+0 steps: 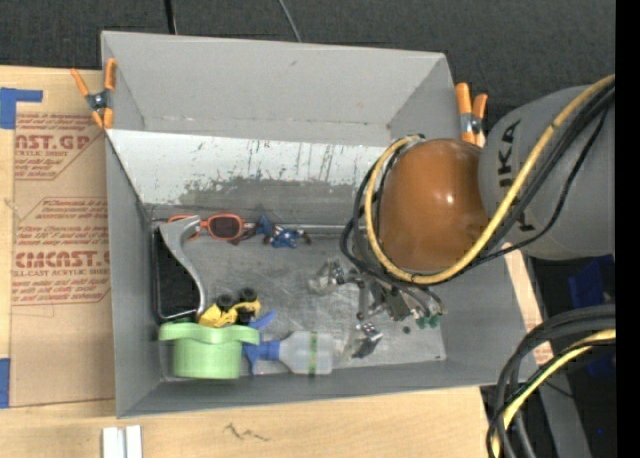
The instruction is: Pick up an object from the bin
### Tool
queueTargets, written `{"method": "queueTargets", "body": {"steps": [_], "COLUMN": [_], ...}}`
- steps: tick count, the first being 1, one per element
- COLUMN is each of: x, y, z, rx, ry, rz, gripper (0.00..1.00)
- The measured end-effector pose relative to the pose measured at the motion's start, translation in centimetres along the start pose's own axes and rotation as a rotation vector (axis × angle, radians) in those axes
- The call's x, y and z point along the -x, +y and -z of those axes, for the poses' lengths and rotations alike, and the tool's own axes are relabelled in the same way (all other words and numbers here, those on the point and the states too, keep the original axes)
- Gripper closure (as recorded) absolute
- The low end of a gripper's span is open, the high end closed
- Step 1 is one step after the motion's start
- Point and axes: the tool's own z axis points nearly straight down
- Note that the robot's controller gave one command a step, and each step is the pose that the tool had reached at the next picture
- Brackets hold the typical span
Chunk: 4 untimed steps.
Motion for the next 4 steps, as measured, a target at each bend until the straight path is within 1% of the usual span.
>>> {"method": "queueTargets", "body": {"steps": [1, 2, 3, 4], "x": [5.33, 6.03, 5.95, 5.81], "y": [3.68, 3.83, 3.84, 4.1], "z": [-7.05, -7.04, -7.07, -6.95], "rx": [-0.006, -0.005, -0.004, -0.004], "ry": [0.006, -0.028, -0.025, -0.018], "rz": [-0.049, -0.051, -0.051, -0.046], "gripper": [1.0, 0.0, 0.0, 0.0]}}
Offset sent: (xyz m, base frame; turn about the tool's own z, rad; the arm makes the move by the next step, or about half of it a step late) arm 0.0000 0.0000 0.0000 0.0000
